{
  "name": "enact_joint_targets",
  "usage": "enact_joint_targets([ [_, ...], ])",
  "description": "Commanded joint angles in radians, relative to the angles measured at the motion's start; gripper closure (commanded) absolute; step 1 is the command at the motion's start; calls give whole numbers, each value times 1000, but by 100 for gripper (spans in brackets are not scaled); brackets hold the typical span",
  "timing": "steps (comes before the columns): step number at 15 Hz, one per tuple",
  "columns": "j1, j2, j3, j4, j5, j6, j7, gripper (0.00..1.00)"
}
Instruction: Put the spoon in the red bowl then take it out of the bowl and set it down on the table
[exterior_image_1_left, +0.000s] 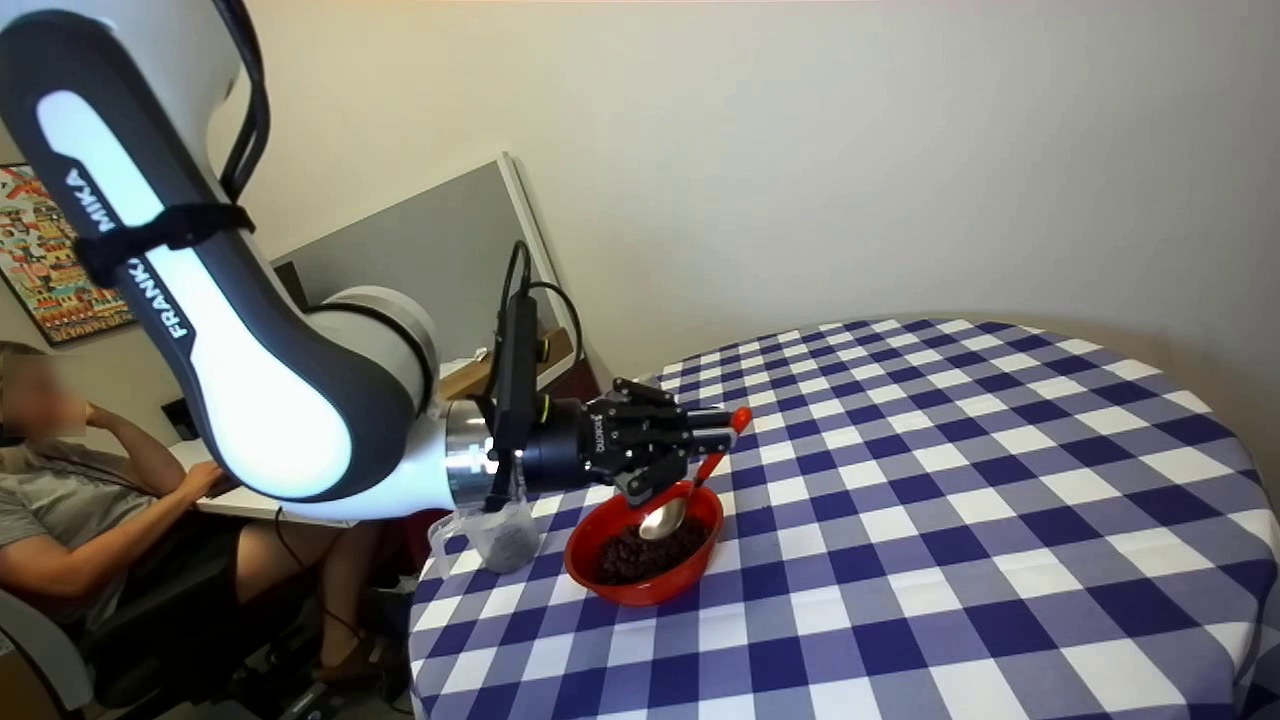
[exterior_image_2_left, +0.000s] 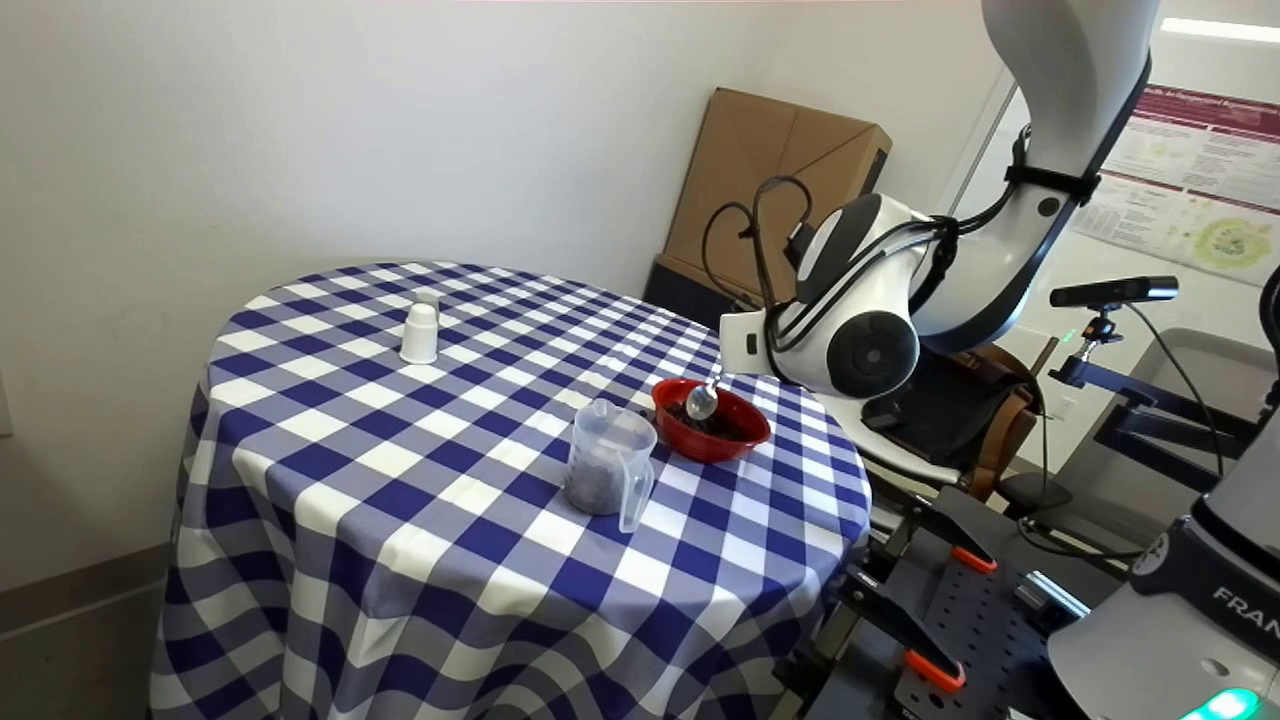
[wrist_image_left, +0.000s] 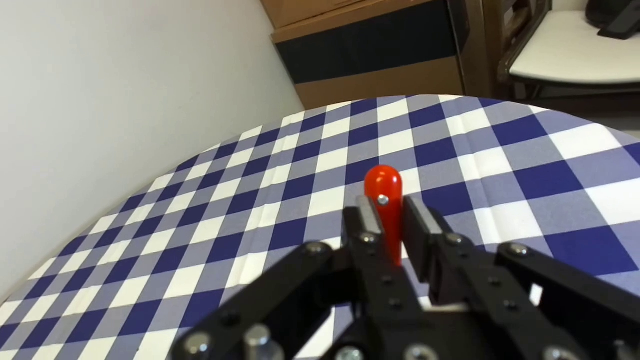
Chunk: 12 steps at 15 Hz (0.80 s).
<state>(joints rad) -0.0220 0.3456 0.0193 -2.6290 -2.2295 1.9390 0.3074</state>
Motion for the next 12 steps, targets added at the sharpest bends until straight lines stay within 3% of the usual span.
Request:
enact_joint_targets([
  [1, -10, -4, 12, -22, -32, -22, 32, 95],
  [12, -15, -6, 13, -57, -109, -20, 33, 95],
])
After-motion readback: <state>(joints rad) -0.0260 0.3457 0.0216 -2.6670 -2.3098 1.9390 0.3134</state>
